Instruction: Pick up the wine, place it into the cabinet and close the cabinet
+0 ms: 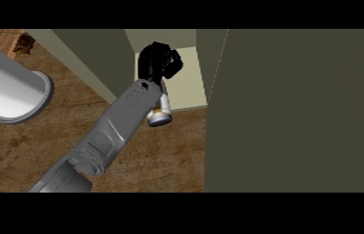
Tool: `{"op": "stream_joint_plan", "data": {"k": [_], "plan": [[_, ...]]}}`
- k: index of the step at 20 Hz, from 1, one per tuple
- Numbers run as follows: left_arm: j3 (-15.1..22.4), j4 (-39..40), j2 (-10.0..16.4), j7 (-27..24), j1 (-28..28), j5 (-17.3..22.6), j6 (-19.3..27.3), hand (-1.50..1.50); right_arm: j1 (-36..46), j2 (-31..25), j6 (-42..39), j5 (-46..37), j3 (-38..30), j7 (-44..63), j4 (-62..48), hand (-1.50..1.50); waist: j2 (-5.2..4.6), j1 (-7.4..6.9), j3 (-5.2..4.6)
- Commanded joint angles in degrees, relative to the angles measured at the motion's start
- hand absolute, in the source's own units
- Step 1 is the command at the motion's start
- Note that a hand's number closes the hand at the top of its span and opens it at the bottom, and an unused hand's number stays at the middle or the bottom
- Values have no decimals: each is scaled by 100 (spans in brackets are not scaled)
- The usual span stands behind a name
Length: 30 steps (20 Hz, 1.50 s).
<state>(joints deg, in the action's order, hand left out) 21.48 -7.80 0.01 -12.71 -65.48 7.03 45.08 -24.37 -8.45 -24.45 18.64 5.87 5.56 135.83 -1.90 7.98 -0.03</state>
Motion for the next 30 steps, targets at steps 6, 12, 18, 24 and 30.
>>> {"op": "stream_joint_plan", "data": {"k": [6,12,18,24,30], "plan": [[429,384,-1,941,-301,-298,311,150,44,8,131,413,87,327,400,-150,-17,16,-2],[606,388,-1,1044,-174,-464,772,-150,82,-136,-61,572,-107,193,177,-150,-70,98,0],[842,525,-1,1431,-118,-693,536,-150,47,-59,56,583,-60,235,301,-150,-21,21,0],[766,483,-1,1377,18,-649,609,-150,-55,-96,97,572,67,367,509,-150,-53,-6,-15],[433,-363,-1,693,357,-298,663,-150,-51,-4,88,542,94,199,266,-150,-25,-103,-18]]}}
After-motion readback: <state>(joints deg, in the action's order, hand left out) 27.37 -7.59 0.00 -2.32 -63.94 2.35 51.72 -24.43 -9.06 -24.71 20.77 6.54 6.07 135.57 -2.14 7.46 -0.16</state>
